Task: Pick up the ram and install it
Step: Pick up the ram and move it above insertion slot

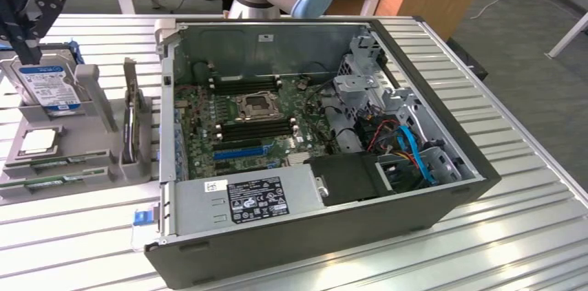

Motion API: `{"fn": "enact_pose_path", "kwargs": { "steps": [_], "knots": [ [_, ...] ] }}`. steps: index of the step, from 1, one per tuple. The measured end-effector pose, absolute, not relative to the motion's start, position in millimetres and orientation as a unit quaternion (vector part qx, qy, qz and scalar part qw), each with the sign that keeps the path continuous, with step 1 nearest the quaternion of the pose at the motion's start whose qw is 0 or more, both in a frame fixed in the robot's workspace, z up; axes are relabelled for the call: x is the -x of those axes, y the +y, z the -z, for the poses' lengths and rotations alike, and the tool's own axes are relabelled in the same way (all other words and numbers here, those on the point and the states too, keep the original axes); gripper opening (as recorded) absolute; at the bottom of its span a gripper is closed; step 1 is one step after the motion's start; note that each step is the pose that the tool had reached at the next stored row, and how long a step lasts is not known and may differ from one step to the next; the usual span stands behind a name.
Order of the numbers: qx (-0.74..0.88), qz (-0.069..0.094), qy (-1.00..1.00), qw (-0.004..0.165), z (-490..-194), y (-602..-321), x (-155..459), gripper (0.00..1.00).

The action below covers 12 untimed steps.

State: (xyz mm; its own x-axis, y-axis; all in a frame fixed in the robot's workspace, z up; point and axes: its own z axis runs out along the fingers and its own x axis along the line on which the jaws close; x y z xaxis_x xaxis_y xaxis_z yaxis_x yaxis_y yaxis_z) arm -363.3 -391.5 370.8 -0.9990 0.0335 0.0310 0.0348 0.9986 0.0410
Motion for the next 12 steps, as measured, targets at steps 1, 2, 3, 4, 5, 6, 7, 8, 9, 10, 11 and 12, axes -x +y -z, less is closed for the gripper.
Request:
{"fn": "enact_pose_path", "kwargs": {
  "steps": [1,2,3,4,5,6,7,8,9,10,11,12],
  "knots": [
    [0.011,0.021,-1.0,0.015,-370.9,-391.4,363.3,0.1],
    [0.004,0.021,-1.0,0.015,-370.8,-391.5,363.3,0.1],
    [-0.004,0.02,-1.0,0.016,-370.8,-391.5,363.3,0.1],
    [-0.012,0.02,-1.0,0.016,-370.8,-391.5,363.3,0.1],
    [-0.019,0.02,-0.999,0.016,-370.8,-391.5,363.3,0.1],
    [-0.026,0.02,-0.999,0.016,-370.8,-391.5,363.3,0.1],
    [-0.032,0.02,-0.999,0.016,-370.8,-391.5,363.3,0.1],
    [-0.038,0.02,-0.999,0.016,-370.8,-391.5,363.3,0.1],
    [-0.045,0.02,-0.999,0.016,-370.8,-391.5,363.3,0.1],
    [-0.052,0.02,-0.998,0.017,-370.8,-391.4,363.3,0.1],
    [-0.058,0.02,-0.998,0.017,-370.8,-391.5,363.4,0.1],
    [-0.065,0.019,-0.998,0.017,-370.8,-391.5,363.4,0.1]
  ]
}}
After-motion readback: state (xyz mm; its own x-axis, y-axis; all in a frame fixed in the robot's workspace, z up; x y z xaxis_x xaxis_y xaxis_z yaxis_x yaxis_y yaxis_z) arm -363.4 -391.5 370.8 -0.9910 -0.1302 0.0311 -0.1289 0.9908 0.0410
